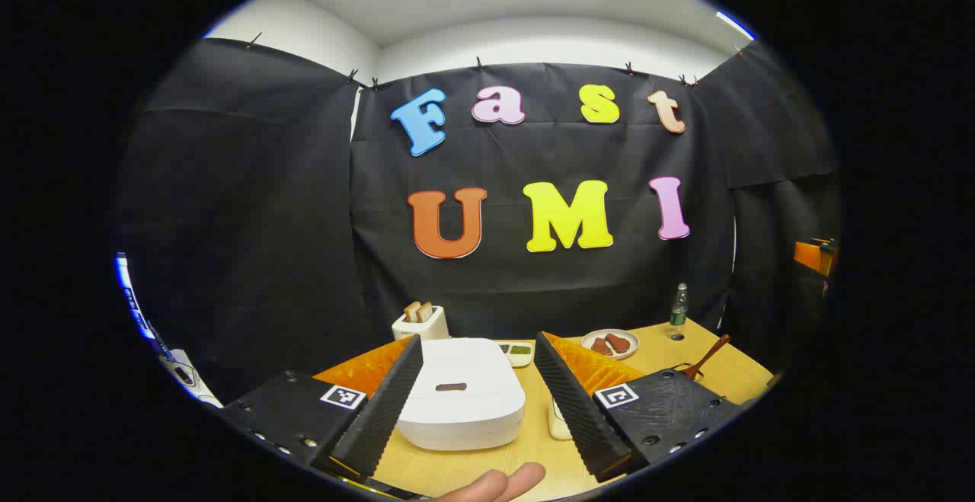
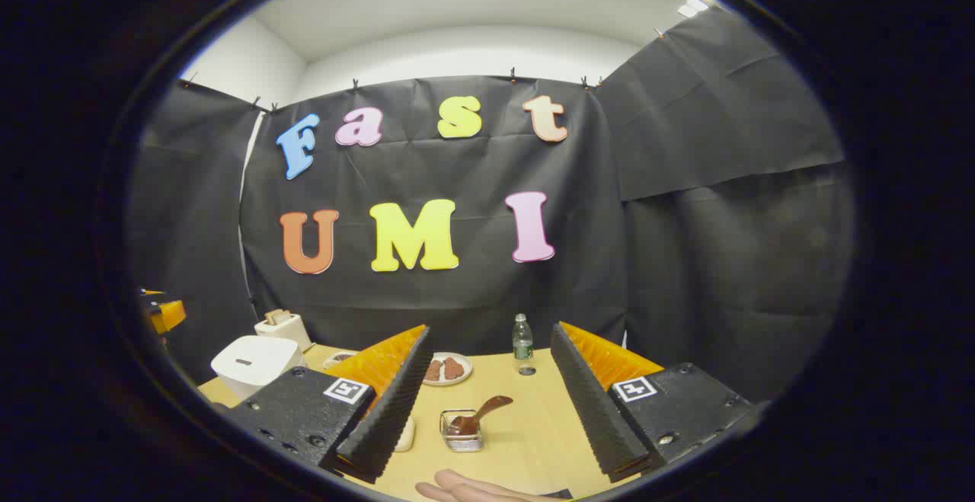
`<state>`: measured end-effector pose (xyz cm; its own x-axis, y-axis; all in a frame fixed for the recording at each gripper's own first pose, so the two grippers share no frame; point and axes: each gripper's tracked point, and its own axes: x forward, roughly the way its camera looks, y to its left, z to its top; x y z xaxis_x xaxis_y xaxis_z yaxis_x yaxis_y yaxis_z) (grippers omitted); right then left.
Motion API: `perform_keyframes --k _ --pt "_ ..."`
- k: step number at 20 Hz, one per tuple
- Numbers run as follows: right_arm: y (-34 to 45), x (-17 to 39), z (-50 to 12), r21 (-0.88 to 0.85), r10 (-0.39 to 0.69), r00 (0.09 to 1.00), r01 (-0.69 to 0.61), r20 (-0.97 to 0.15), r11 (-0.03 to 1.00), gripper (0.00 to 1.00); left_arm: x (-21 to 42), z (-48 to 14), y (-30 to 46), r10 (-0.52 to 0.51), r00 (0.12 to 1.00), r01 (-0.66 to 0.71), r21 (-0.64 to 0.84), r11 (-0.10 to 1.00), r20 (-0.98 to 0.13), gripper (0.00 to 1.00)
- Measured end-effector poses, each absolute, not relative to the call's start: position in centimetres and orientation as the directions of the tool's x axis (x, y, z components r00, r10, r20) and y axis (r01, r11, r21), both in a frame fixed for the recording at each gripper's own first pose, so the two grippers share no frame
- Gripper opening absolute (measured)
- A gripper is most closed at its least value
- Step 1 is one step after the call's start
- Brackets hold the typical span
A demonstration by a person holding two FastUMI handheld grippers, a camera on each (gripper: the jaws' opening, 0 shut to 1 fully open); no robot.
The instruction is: Close the left gripper, press the button to open the rice cooker; take a wooden spoon from the chopstick holder with the right hand, scoop a spoonful of rice and pour it into the rice cooker, then put the wooden spoon back into the chopstick holder.
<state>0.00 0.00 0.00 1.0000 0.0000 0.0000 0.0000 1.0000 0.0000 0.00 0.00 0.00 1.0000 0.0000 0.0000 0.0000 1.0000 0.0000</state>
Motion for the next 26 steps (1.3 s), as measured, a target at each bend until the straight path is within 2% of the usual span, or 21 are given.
perform_keyframes --k 3,4,5,11,13,15,16,17,18,19,20,21,26 --pt "-0.6 0.0 -0.4 0.004 -0.001 1.0 0.001 -0.007 1.0 1.0 0.1 -0.1 -1.0 -0.025 1.0 0.025 0.008 1.0 0.002 0.95" --pt "-0.6 0.1 -0.5 0.005 0.006 1.0 -0.006 -0.007 1.0 0.99 0.2 0.0 -1.1 -0.026 1.0 0.026 0.007 1.0 0.007 0.9" --pt "-0.6 0.3 -0.6 0.006 0.013 1.0 -0.013 -0.006 1.0 0.99 0.3 -0.1 -1.2 -0.027 1.0 0.027 0.002 1.0 0.01 0.95" --pt "-1.5 0.8 -0.8 0.019 0.015 1.0 -0.015 0.018 1.0 1.0 0.8 -0.3 -1.5 -0.073 0.997 0.073 -0.043 0.996 0.006 0.94" --pt "-1.4 0.9 -1.3 0.019 0.017 1.0 -0.018 0.013 1.0 0.99 1.3 -0.2 -1.2 -0.083 0.996 0.083 -0.045 0.996 0.023 0.89" --pt "-1.2 1.0 -1.8 0.022 0.03 1.0 -0.03 0.006 0.999 0.99 1.9 -0.3 -1.8 -0.125 0.991 0.127 -0.047 0.991 0.038 0.78" --pt "-1.3 1.2 -2.0 0.018 0.027 1.0 -0.028 0.007 0.999 1.0 2.3 -0.8 -1.7 -0.132 0.991 0.134 -0.045 0.99 0.027 0.69" --pt "-1.3 1.3 -2.2 0.019 0.024 1.0 -0.024 0.005 1.0 1.0 2.5 -1.2 -1.4 -0.132 0.991 0.133 -0.041 0.99 0.022 0.73" --pt "-1.2 1.4 -2.4 0.02 0.023 1.0 -0.023 0.005 1.0 1.0 2.9 -1.3 -1.1 -0.126 0.992 0.126 -0.033 0.991 0.017 0.59" --pt "-1.2 1.5 -2.6 0.02 0.025 1.0 -0.025 0.005 0.999 0.99 3.3 -1.5 -0.8 -0.12 0.993 0.12 -0.02 0.993 0.011 0.57" --pt "-1.0 1.6 -2.9 0.02 0.028 1.0 -0.028 0.001 0.999 0.99 3.5 -1.9 -0.6 -0.107 0.994 0.107 -0.007 0.994 0.002 0.49" --pt "-0.9 1.7 -3.3 0.019 0.034 0.999 -0.034 -0.004 0.999 0.99 3.7 -2.2 -0.4 -0.098 0.995 0.098 0.007 0.995 -0.002 0.46" --pt "-1.5 2.1 -4.2 0.04 0.019 1.0 -0.019 -0.002 0.999 0.98 5.2 -4.4 0.8 -0.038 0.998 0.042 0.068 0.997 -0.053 0.45"
